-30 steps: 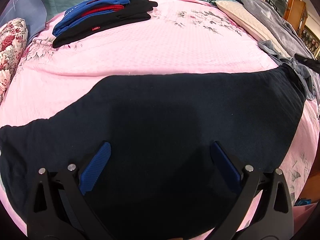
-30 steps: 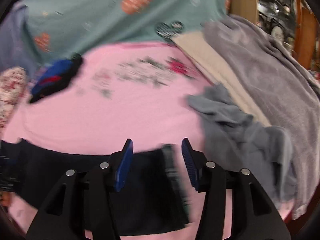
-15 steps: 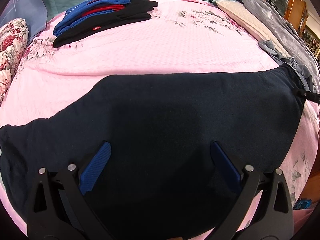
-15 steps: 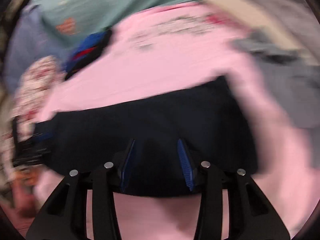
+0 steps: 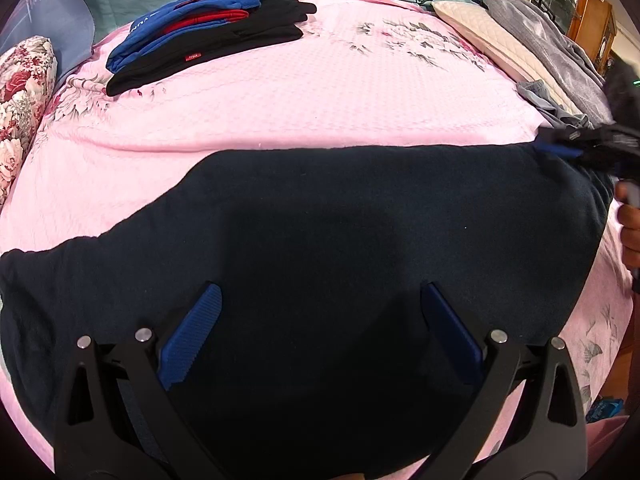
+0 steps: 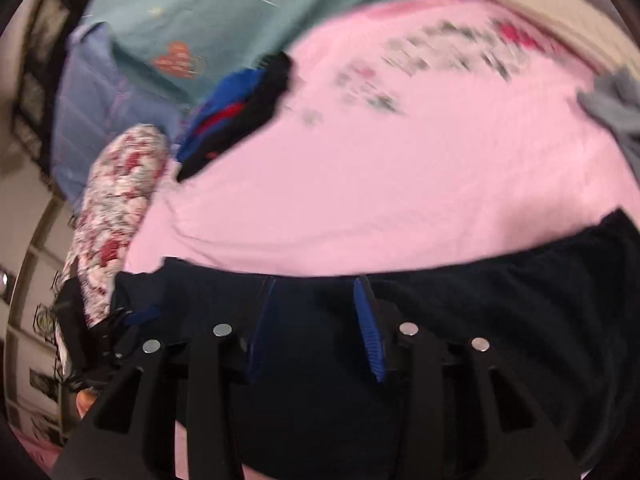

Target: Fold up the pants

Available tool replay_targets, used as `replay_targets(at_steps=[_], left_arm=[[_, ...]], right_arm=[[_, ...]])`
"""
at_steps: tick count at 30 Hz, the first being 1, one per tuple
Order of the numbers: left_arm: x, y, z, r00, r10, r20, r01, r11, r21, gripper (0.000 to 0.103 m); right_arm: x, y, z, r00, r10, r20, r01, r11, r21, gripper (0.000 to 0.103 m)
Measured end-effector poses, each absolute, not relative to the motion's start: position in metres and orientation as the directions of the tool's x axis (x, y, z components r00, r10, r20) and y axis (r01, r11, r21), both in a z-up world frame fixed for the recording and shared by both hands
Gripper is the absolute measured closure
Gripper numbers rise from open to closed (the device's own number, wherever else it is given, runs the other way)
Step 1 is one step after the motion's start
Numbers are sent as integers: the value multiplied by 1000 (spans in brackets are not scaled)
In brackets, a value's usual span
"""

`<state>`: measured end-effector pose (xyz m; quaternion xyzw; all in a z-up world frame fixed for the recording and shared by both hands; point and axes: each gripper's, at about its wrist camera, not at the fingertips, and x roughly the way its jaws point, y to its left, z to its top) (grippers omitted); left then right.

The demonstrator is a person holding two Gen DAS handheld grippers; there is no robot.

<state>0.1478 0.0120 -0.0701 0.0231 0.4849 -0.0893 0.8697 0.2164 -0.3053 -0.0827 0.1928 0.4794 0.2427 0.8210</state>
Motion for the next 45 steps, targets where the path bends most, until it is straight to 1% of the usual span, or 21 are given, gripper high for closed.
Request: replay_targets(at_steps=[1, 2, 3, 4, 7, 8, 9, 11, 12, 13, 15, 17, 18, 20, 23, 24, 28, 32, 39, 41, 45], left_arm=[[148, 12, -70, 513, -131, -848, 178, 983, -45, 2], [148, 12, -70, 513, -131, -848, 178, 983, -44, 2], [148, 12, -70, 513, -131, -848, 178, 983, -44, 2], [148, 12, -70, 512, -130, -849, 177, 983, -44, 2], [148, 11, -69, 510, -129, -850, 178, 983, -43, 2], [148, 11, -70, 510, -129, -850, 178, 983, -43, 2], [148, 11, -70, 510, -129, -850, 178, 983, -42, 2], [148, 11, -70, 512, -128, -850, 177, 983, -42, 2], [148, 11, -70, 511, -129, -850, 177, 983, -42, 2], [148, 11, -70, 512, -128, -849, 177, 983, -41, 2], [148, 11, -71, 513, -128, -849, 175, 984, -42, 2], [146, 12, -68, 520, -117, -846, 162, 986, -37, 2], [145, 11, -66, 523, -101, -846, 144, 989, -29, 2], [139, 1, -51, 547, -129, -827, 151, 987, -54, 2], [128, -25, -30, 613, -266, -744, 245, 959, -142, 2], [129, -34, -31, 601, -293, -743, 268, 950, -158, 2], [147, -45, -62, 448, -420, -789, 273, 905, -327, 2], [140, -8, -60, 447, -486, -751, 227, 874, -431, 2], [99, 118, -58, 551, -405, -729, -23, 867, -498, 2], [90, 140, -52, 575, -318, -753, -80, 895, -439, 2], [78, 164, -41, 598, -283, -750, -121, 893, -433, 2]], right_arm=[[225, -322, -93, 404, 628, -665, -166, 765, 622, 67], [227, -348, -104, 393, 720, -572, -107, 654, 749, 67], [229, -370, -109, 417, 737, -533, -52, 604, 795, 71], [225, -390, -110, 456, 716, -528, -6, 596, 803, 74], [202, -449, -104, 601, 528, -600, 107, 691, 715, 87], [195, -462, -103, 628, 442, -640, 167, 727, 666, 88], [187, -473, -101, 657, 396, -641, 220, 713, 666, 90], [177, -470, -94, 675, 337, -656, 286, 700, 654, 77], [171, -452, -82, 690, 323, -648, 242, 741, 626, 72], [166, -429, -75, 701, 333, -630, 182, 771, 610, 70], [164, -378, -63, 680, 461, -570, 9, 772, 636, 67], [166, -323, -62, 595, 618, -514, -155, 716, 681, 65], [170, -295, -65, 527, 688, -499, -220, 677, 702, 65], [174, -261, -74, 452, 733, -509, -268, 656, 706, 65], [183, -238, -90, 426, 692, -583, -247, 708, 661, 64], [184, -239, -94, 415, 690, -593, -223, 709, 669, 64], [185, -254, -98, 419, 732, -537, -205, 653, 729, 63], [179, -254, -94, 428, 718, -549, -217, 672, 708, 61], [182, -245, -94, 416, 707, -572, -234, 691, 683, 59], [182, -245, -94, 416, 707, -573, -237, 692, 682, 58], [183, -245, -94, 414, 711, -569, -239, 688, 685, 58]])
